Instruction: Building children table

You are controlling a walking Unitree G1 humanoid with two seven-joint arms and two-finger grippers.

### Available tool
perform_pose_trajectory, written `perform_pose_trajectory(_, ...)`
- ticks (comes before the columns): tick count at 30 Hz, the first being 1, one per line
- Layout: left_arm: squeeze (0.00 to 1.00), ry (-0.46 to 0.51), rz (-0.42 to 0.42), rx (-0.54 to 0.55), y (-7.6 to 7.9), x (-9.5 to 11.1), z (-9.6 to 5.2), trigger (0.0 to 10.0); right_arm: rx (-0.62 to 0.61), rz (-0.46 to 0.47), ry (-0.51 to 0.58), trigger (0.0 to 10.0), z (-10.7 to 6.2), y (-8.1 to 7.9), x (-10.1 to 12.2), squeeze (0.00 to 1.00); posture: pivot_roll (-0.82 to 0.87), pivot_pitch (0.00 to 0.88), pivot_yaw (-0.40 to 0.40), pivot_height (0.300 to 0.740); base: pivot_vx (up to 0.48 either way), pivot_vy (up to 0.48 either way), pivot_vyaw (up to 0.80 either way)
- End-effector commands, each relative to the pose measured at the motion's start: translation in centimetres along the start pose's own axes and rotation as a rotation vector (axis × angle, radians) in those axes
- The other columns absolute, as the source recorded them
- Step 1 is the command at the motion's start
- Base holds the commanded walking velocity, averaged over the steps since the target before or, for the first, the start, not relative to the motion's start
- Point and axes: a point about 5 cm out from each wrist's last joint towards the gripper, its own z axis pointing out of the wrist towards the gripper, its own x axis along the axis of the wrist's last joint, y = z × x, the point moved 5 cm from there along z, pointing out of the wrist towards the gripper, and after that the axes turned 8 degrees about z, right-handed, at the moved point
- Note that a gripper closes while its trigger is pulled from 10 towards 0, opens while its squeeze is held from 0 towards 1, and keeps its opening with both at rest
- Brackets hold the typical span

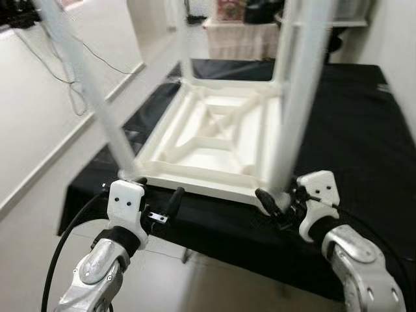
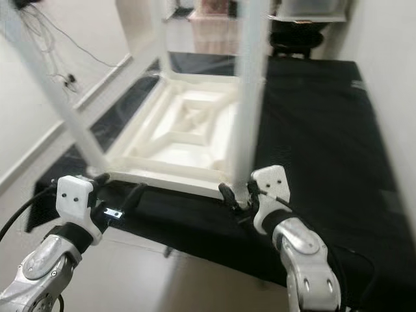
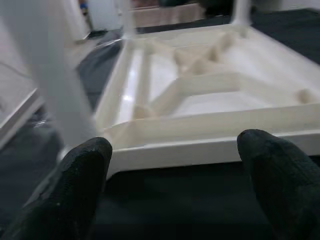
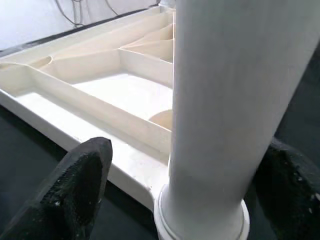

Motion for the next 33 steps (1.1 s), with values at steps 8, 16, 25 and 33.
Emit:
perform_pose_trajectory(8,0.00,0.041,-0.066,-0.103,1.9,1.5,0.4,10.0,-0.003,-0.008,0.019,10.0,1.1,-0.5,0.6,0.00,-0.02,0.144,0.050,0.740,0.000,0.300,0.00)
perform_pose_trajectory(16,0.00,0.057,-0.081,-0.151,2.7,2.1,0.5,10.0,-0.052,-0.036,0.042,10.0,2.3,0.5,1.4,0.00,-0.01,0.144,0.052,0.740,0.000,0.000,0.00)
perform_pose_trajectory(25,0.00,0.054,-0.065,-0.127,1.9,2.1,0.7,10.0,-0.214,-0.095,-0.013,10.0,2.7,4.1,0.8,0.00,0.00,0.142,0.051,0.740,0.000,0.000,0.00)
perform_pose_trajectory(33,0.00,0.025,-0.078,-0.178,2.4,1.6,0.2,10.0,-0.075,-0.105,-0.106,10.0,-0.5,6.4,0.1,0.00,-0.02,0.148,0.052,0.740,0.000,0.000,0.00)
